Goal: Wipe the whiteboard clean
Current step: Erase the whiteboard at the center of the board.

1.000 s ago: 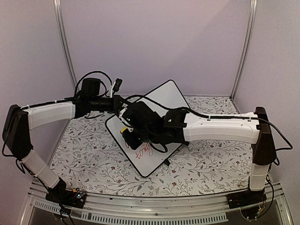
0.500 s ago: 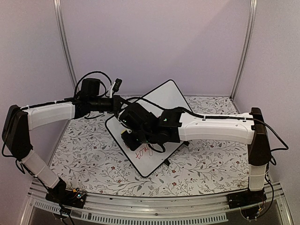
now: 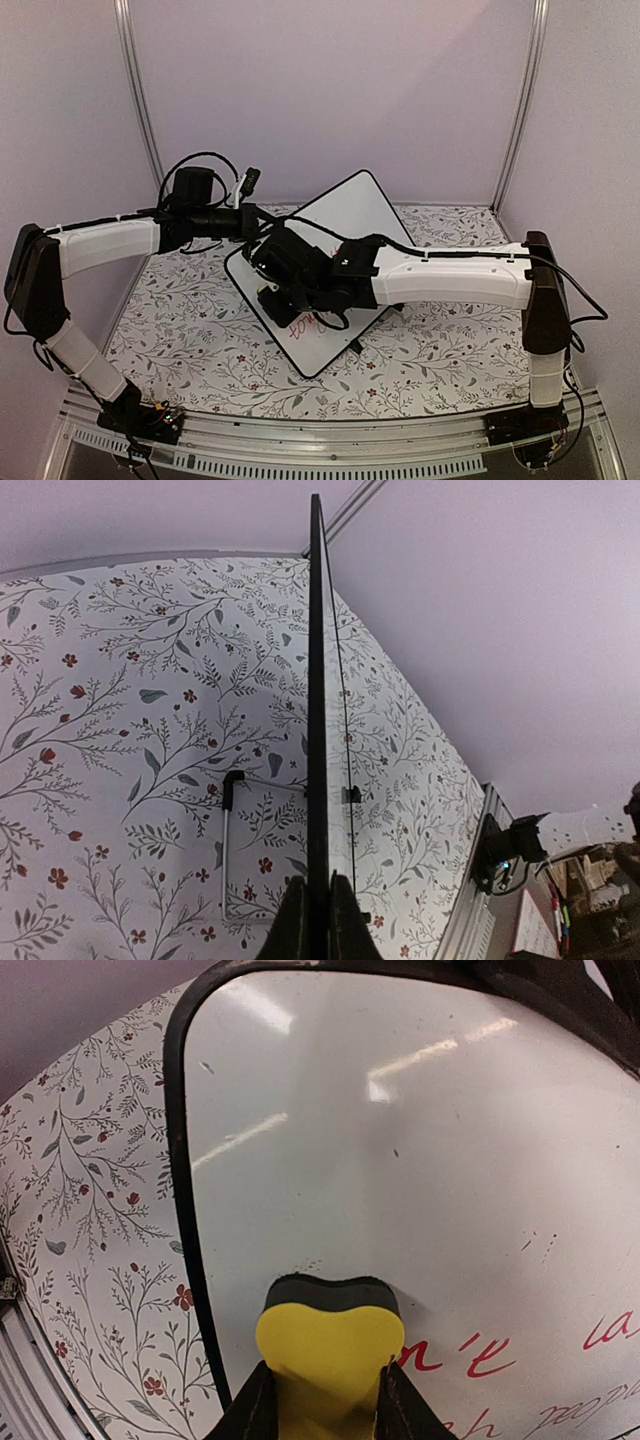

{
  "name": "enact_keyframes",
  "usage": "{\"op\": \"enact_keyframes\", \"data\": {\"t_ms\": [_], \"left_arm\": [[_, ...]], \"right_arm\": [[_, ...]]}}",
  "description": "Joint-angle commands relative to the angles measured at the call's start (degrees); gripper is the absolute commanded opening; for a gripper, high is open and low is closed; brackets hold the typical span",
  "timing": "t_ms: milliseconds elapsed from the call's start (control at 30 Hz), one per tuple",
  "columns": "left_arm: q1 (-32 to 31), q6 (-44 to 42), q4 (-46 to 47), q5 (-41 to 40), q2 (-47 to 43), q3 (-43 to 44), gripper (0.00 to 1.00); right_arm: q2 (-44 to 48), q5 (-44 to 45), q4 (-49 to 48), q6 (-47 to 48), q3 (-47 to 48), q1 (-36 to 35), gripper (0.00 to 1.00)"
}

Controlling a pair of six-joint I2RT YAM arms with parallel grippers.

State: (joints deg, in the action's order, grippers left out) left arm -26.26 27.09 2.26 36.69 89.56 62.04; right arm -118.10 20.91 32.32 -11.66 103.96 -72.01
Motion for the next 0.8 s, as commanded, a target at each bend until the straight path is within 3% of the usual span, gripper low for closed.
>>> {"op": "enact_keyframes", "data": {"t_ms": [0,767], "left_arm": [[-1.0,-1.6,2.7,1.1,-1.8,-0.6,0.0],[-1.0,-1.6,2.7,0.9,-1.8,-0.7,0.0]], "right_arm": [[-1.4,-0.3,-0.2,-0.1,0.7,-0.3,0.32],[0.8,-1.9,-2.1,-1.5,-6.6,-0.3,0.32]]}}
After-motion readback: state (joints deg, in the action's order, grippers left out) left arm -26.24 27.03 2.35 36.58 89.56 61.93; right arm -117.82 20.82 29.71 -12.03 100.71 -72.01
